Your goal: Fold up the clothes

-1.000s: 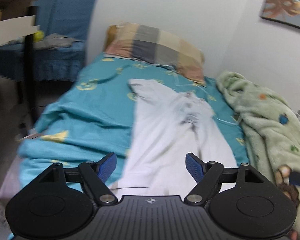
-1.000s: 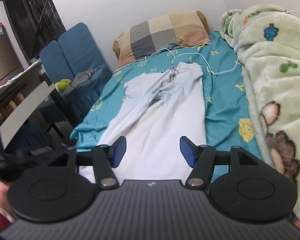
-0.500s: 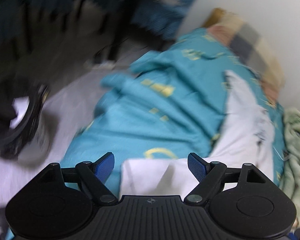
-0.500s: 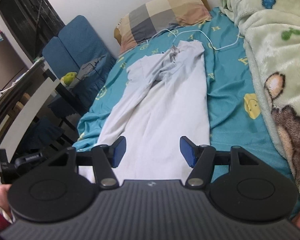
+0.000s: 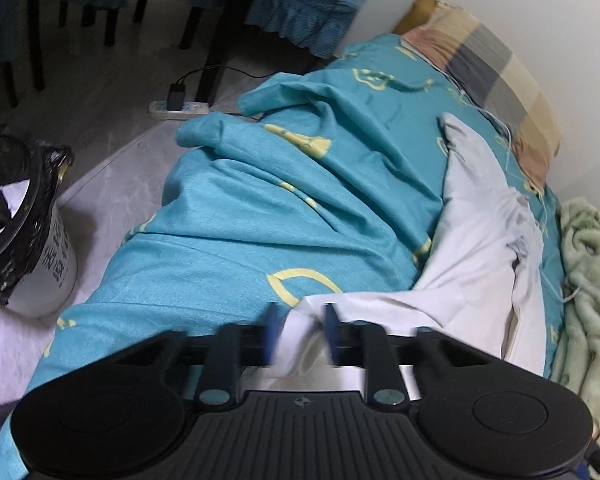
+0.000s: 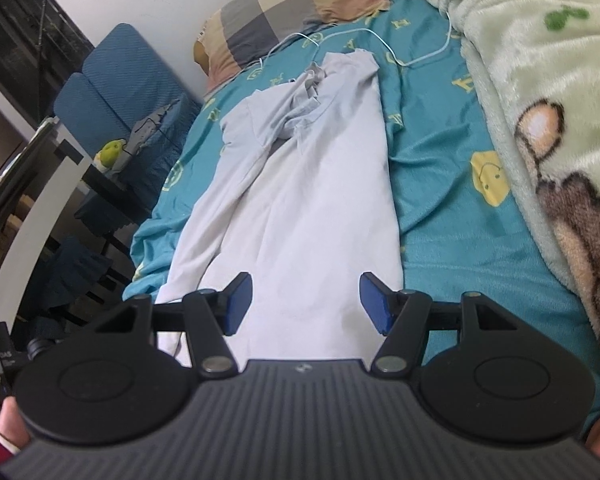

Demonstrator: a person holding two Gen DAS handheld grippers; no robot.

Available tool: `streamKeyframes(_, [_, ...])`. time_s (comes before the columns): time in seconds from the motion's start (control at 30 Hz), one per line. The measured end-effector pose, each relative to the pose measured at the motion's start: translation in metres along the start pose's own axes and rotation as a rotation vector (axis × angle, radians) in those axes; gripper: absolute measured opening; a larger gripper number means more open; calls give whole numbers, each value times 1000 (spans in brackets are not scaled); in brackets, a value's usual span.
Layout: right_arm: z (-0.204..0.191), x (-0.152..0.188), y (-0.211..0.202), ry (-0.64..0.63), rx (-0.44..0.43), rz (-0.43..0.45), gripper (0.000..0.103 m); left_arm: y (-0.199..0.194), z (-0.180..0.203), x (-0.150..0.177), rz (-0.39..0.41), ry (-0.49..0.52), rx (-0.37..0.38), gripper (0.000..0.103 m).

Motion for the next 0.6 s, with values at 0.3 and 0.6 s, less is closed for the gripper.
streamKeyframes(0.3, [12,-2,-4,42,31,14,63,-62,50,1,158,231,128,3])
streamKeyframes(0.6, [26,-5,-13,120,14,15,63,-156,152,97,191,690,366,3])
Point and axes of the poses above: each gripper's, at about its wrist camera, not at the fingertips, and y roughly the way its jaws point, z to its right, x to its underside, the point moved 8 cm from there along y, roughly the way its jaws point
